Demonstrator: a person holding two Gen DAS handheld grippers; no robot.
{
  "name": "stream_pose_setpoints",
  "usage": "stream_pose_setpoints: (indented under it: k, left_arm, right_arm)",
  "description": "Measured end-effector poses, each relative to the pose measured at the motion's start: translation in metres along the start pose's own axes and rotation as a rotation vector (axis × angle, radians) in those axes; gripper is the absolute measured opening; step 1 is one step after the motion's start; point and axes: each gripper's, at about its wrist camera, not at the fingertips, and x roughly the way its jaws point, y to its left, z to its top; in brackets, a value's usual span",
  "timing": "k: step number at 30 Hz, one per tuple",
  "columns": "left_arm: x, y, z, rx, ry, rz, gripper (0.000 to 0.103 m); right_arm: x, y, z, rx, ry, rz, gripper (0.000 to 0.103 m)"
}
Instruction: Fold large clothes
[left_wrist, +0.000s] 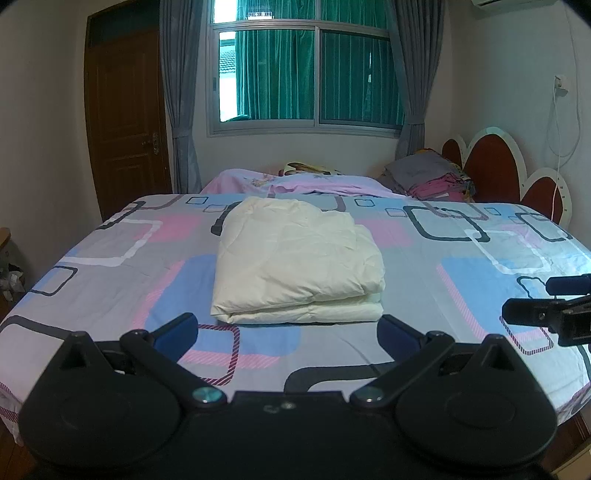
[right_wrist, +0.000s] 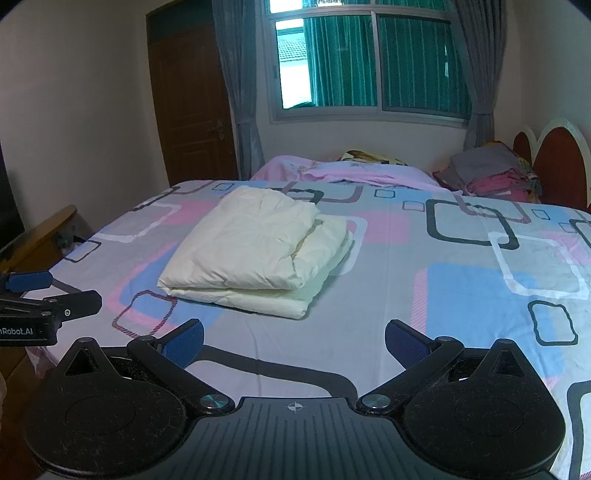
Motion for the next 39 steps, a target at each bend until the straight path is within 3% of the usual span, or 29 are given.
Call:
stream_pose_setpoints:
  k: [39]
  left_arm:
    - [0.0029,-0.0021,0.0019,0.009,-0.008,0.003,0.103]
  right_arm:
    - [-0.0018,-0.0090,0.0022,-0.017,-0.005,0.012,0.103]
